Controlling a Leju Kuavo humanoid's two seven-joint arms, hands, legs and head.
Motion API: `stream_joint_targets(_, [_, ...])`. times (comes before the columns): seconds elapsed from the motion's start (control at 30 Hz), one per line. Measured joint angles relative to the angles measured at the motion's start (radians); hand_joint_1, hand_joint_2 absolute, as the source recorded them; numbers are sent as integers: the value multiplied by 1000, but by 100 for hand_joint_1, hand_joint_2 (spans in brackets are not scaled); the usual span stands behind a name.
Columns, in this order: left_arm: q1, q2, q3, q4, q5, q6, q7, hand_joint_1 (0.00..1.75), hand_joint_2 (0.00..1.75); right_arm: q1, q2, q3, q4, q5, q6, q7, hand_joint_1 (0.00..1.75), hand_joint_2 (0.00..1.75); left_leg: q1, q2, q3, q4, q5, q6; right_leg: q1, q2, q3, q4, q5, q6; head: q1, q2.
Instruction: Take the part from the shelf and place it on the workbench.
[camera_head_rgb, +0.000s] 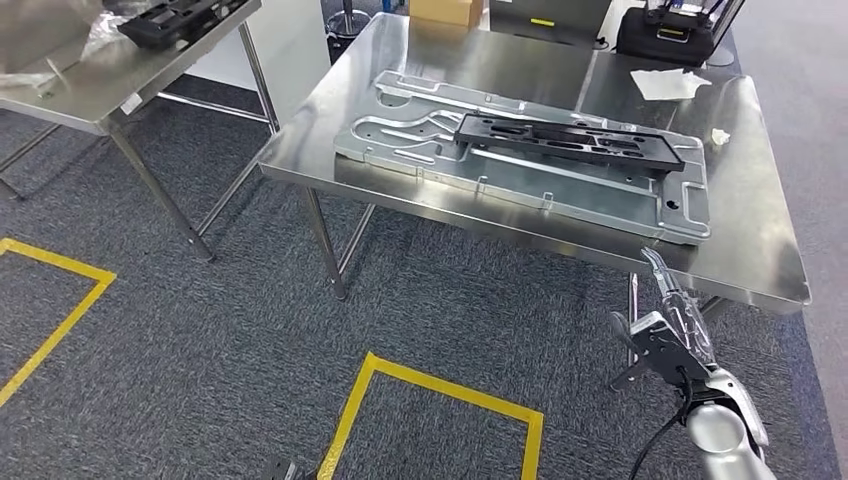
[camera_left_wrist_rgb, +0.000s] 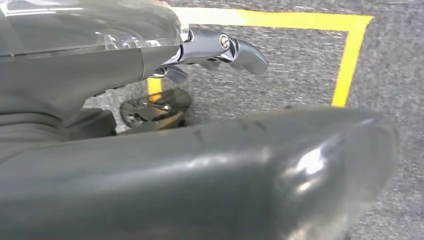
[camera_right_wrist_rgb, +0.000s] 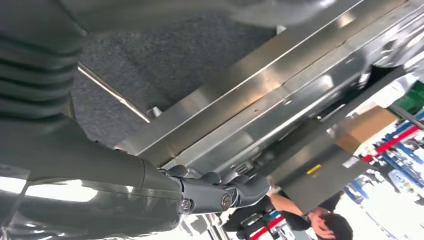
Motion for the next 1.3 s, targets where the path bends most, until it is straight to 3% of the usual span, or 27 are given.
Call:
stream_joint_targets(0.07, [-1, 0, 0, 0, -1, 4, 0, 0, 0, 1, 0, 0, 5, 0, -11, -7, 0, 0, -2, 2, -27, 1, 23, 11, -1, 2, -34, 112, -102, 2, 0, 0])
stream_joint_targets(0.1, [-1, 0, 0, 0, -2, 5, 1, 0, 0, 2, 0, 0, 7, -2, -16, -9, 0, 0, -4, 2, -43, 2, 34, 13, -1, 2, -48, 176, -136, 4, 0, 0])
stream_joint_targets(0.13, [-1, 0, 0, 0, -2, 7, 2, 0, 0, 4, 0, 0, 9, -5, -22, -8, 0, 0, -6, 2, -60, 5, 45, 13, 0, 3, -53, 225, -146, 4, 0, 0])
stream_joint_targets(0.17, [-1, 0, 0, 0, -2, 8, 3, 0, 0, 7, 1, 0, 10, -10, -26, -7, 0, 0, -8, 2, -77, 9, 55, 13, 0, 3, -44, 244, -133, 4, 0, 0])
stream_joint_targets(0.23, [-1, 0, 0, 0, -3, 9, 5, 0, 0, 10, 3, 0, 11, -22, -32, -3, 0, 0, -10, 2, -110, 20, 72, 10, 1, 4, 26, 180, -78, -3, 0, 0])
stream_joint_targets(0.27, [-1, -1, 0, 0, -4, 10, 6, 0, 0, 9, 3, 0, 11, -28, -34, -2, 0, 0, -11, 2, -123, 26, 78, 7, 3, 4, 79, 110, -68, -9, 0, 0])
stream_joint_targets(0.33, [-2, -2, 0, 0, -4, 11, 6, 0, 0, 5, 4, 0, 11, -38, -37, -2, 0, 0, -13, 3, -138, 34, 92, -2, 9, 4, 163, -18, -83, -20, 0, 0])
stream_joint_targets(0.37, [-3, -3, 0, 0, -5, 12, 6, 0, 0, 4, 4, 0, 13, -44, -38, -3, 0, 0, -12, 4, -142, 35, 100, -8, 13, 4, 181, -51, -93, -24, 0, 0])
stream_joint_targets(0.43, [-3, -4, 0, 0, -5, 14, 7, 0, 0, 3, 7, 0, 20, -56, -38, -5, 0, 0, -12, 4, -148, 32, 113, -21, 12, 2, 176, -66, -80, -34, 0, 0])
stream_joint_targets(0.47, [-2, -5, 0, 0, -5, 15, 7, 0, 0, 3, 9, 0, 24, -60, -38, -6, 0, 0, -12, 3, -155, 39, 101, -27, 9, 1, 166, -68, -69, -41, 0, 0])
stream_joint_targets(0.5, [-2, -5, 0, 0, -5, 16, 7, 0, 0, 2, 12, 0, 28, -63, -38, -6, 0, 0, -11, 1, -167, 62, 70, -33, 6, -1, 155, -71, -56, -48, 0, 0])
stream_joint_targets(0.6, [-2, -4, 0, 0, -5, 20, 7, 0, 0, 3, 18, 0, 35, -65, -38, -7, 0, 0, -1, 0, -209, 231, -75, -51, 4, -3, 111, -70, -20, -55, 0, 0])
stream_joint_targets(0.63, [-2, -4, 0, 0, -5, 21, 7, 0, 0, 4, 20, 0, 38, -66, -38, -6, 0, 0, 2, 0, -214, 286, -93, -55, 4, -3, 95, -69, -8, -54, 0, 0])
stream_joint_targets(0.67, [-2, -4, 0, 0, -5, 23, 7, 0, 0, 5, 22, 0, 40, -66, -40, -4, 0, 0, 5, 0, -208, 317, -85, -59, 4, -3, 79, -66, 2, -52, 0, 0])
stream_joint_targets(0.7, [-3, -4, 0, 0, -6, 25, 8, 0, 0, 6, 24, 0, 41, -65, -42, -2, 0, 0, 7, 0, -186, 314, -57, -60, 3, -3, 62, -63, 12, -50, 0, 0])
stream_joint_targets(0.77, [-5, -4, 0, 0, -6, 28, 10, 0, 0, 7, 26, 0, 44, -59, -48, 2, 0, 0, 8, 0, -95, 214, -9, -57, 3, -3, 33, -54, 27, -42, 0, 0])
stream_joint_targets(0.83, [-11, -4, 0, 0, -5, 30, 13, 0, 0, 5, 27, 0, 47, -58, -52, 4, 0, 0, 5, 0, 8, 66, -28, -46, 5, -3, 16, -44, 41, -32, 0, 0])
stream_joint_targets(0.9, [-14, -4, 0, 0, -5, 33, 17, 0, 0, -2, 28, 0, 56, -69, -51, 2, 0, 0, 1, 0, 46, -4, -54, -32, 7, -4, 12, -42, 55, -19, 0, 0])
stream_joint_targets(0.97, [-15, -4, 0, 0, -4, 37, 24, 0, 0, -13, 31, 0, 73, -81, -48, -3, 0, 0, 2, 2, 39, -9, -42, -15, 3, -3, 6, -37, 58, -6, 0, 0])
stream_joint_targets(1.0, [-15, -4, 0, 0, -3, 39, 28, 0, 0, -19, 32, 0, 85, -86, -47, -5, 0, 0, 2, 4, 34, -11, -33, -6, 0, -3, -4, -16, 40, -2, 0, 0])
stream_joint_targets(1.1, [-19, -4, 1, 0, 0, 44, 40, 0, 0, -45, 33, 0, 126, -96, -41, -10, 0, 0, -2, 7, 9, -11, -8, 7, -1, -1, -75, 163, -75, 6, 0, 0])
stream_joint_targets(1.13, [-20, -4, 1, 0, 1, 47, 45, 0, 0, -54, 33, 0, 140, -100, -38, -12, 0, 0, -4, 8, -1, -10, -1, 8, -1, 0, -94, 222, -101, 7, 0, 0])
stream_joint_targets(1.17, [-20, -4, 2, 0, 1, 50, 51, 0, 0, -60, 33, 0, 155, -106, -35, -16, 0, 0, -5, 8, -9, -7, 3, 8, -1, 0, -95, 247, -106, 7, 0, 0])
stream_joint_targets(1.2, [-21, -3, 2, 0, 2, 54, 56, 0, 0, -66, 33, 0, 170, -113, -30, -20, 0, 0, -6, 7, -15, -4, 6, 8, -1, 0, -76, 233, -94, 6, 0, 0])
stream_joint_targets(1.3, [-27, -3, 2, 0, 2, 62, 66, 0, 0, -96, 32, 0, 207, -129, -21, -27, 0, 0, -9, 7, -29, 11, 7, 3, 4, 0, 47, 41, -27, -8, 0, 0])
